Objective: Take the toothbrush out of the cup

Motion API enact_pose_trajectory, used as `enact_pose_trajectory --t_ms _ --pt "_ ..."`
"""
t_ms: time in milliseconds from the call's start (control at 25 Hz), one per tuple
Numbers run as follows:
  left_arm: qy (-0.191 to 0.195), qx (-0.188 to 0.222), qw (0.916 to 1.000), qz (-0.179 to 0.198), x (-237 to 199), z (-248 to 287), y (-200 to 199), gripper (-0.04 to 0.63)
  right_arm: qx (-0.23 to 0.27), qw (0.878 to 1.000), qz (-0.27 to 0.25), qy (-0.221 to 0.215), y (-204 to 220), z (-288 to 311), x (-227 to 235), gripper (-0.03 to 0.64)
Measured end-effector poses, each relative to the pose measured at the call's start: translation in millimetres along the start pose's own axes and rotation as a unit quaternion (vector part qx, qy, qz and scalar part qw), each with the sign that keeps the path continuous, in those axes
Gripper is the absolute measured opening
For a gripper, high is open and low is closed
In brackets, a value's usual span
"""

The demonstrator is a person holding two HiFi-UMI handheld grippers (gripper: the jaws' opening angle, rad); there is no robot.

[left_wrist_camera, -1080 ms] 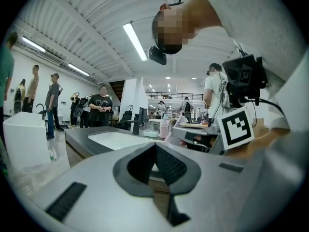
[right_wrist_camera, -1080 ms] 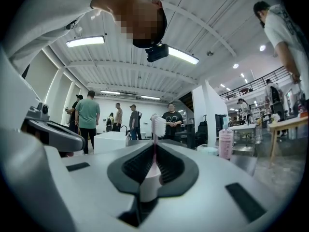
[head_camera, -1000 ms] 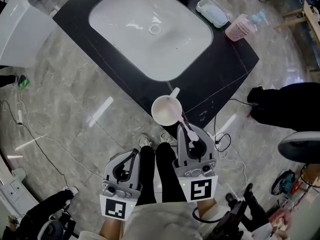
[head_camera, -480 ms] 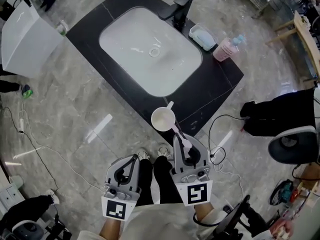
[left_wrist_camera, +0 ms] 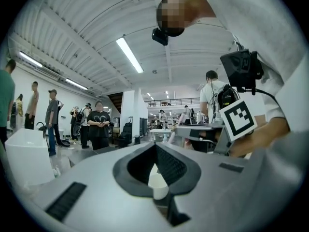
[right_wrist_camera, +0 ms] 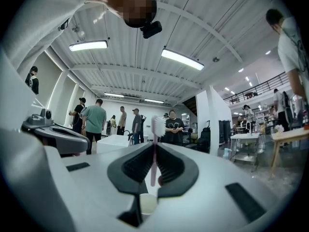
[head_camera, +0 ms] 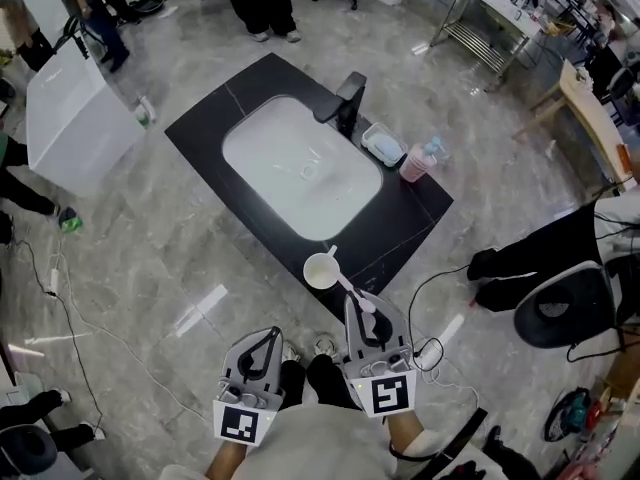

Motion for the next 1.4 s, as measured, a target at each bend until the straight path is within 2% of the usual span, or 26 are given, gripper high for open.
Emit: enact_pose_trajectory --t_ms 480,640,720,1000,1240,1400 --pt "0.005 0.043 0.9990 -0.002 34.5 -21.8 -53.9 -0.005 0.026 0.999 -0.011 -0.019 -63.8 -20.5 -5.4 0.025" --pt "0.016 0.032 0.9990 0.028 38.2 -32.0 -57.9 -0.005 0.021 0.999 -0.033 -0.029 -72.7 -33.7 -11.0 0.025" --pt "0.022 0.045 0.9981 0.035 38.4 -29.0 -66.9 -0.005 0.027 0.999 -0.034 -0.026 -81.6 -32.0 -10.1 0.025" --pt "0.027 0.062 0.9976 0.012 50.2 -40.9 -72.4 -0.005 0.029 0.999 -0.019 -0.018 -93.5 -49.2 -21.4 0.025" --pt "0.032 0.070 0.9969 0.012 50.0 -44.1 -71.6 -0.005 0.041 0.999 -0.017 -0.022 -99.4 -57.9 -31.4 0.025" --pt "0.036 0.073 0.9967 0.007 50.2 -46.0 -73.1 -0.005 0.032 0.999 -0.007 -0.028 -99.4 -72.0 -39.6 0.025"
Point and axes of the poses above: the fingertips, and each gripper's own axes: z forward along the fingers, x to its right, y out of its underside, the point moved 7 cm from there along -z, backward along the fingers, and after that the axes turned 15 degrees about -z, right-handed, at the moved point
